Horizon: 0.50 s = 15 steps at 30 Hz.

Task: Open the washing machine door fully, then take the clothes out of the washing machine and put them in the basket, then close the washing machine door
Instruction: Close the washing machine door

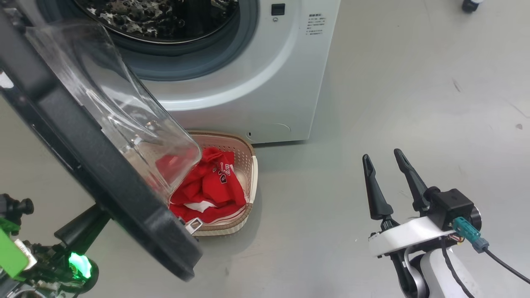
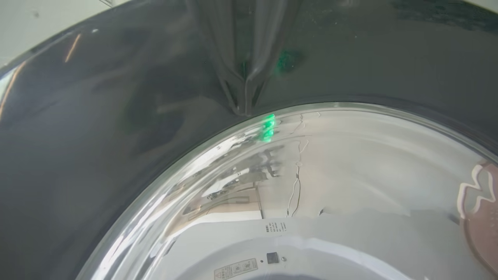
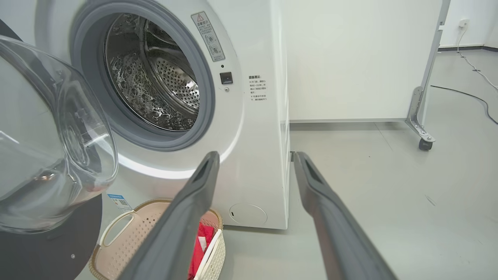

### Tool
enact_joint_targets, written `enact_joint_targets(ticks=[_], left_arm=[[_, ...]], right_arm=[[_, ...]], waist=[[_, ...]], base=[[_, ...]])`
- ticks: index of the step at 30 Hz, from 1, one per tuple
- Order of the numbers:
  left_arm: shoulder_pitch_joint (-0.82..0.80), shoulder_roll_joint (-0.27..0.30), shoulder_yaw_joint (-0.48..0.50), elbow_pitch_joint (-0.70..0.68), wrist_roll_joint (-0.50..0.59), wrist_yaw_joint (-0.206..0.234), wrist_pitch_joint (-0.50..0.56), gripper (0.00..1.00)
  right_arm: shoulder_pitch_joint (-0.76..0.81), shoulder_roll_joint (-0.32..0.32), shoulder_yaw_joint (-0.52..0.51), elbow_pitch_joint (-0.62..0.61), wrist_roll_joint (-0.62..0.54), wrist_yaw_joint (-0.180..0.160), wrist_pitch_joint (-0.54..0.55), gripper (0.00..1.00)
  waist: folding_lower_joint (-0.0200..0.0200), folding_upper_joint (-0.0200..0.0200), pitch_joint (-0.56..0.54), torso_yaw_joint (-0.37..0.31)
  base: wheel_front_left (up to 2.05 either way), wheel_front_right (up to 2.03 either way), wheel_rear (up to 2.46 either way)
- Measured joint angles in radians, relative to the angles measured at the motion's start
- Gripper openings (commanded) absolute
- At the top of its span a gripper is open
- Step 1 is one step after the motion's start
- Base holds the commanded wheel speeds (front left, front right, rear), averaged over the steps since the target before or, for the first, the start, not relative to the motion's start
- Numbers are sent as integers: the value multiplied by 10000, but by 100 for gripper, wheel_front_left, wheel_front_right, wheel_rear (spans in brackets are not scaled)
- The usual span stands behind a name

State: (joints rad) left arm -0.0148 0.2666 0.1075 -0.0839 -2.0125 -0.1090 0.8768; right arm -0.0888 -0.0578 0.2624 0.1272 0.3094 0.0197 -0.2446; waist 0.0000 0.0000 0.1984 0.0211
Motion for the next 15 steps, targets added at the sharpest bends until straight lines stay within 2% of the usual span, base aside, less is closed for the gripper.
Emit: enact_joint_targets(ticks=[3, 15], left_arm=[[-261, -10, -153, 2, 94, 215, -127, 0], [-1601, -244, -537, 140, 623, 545, -610, 0]], right_arm=[[-178, 13, -23, -192, 8, 0, -4, 100], [-519, 27, -33, -550, 59, 46, -75, 100]], waist=[[0, 0, 93, -239], [0, 0, 722, -899]], base=[[0, 0, 0], [0, 0, 0]])
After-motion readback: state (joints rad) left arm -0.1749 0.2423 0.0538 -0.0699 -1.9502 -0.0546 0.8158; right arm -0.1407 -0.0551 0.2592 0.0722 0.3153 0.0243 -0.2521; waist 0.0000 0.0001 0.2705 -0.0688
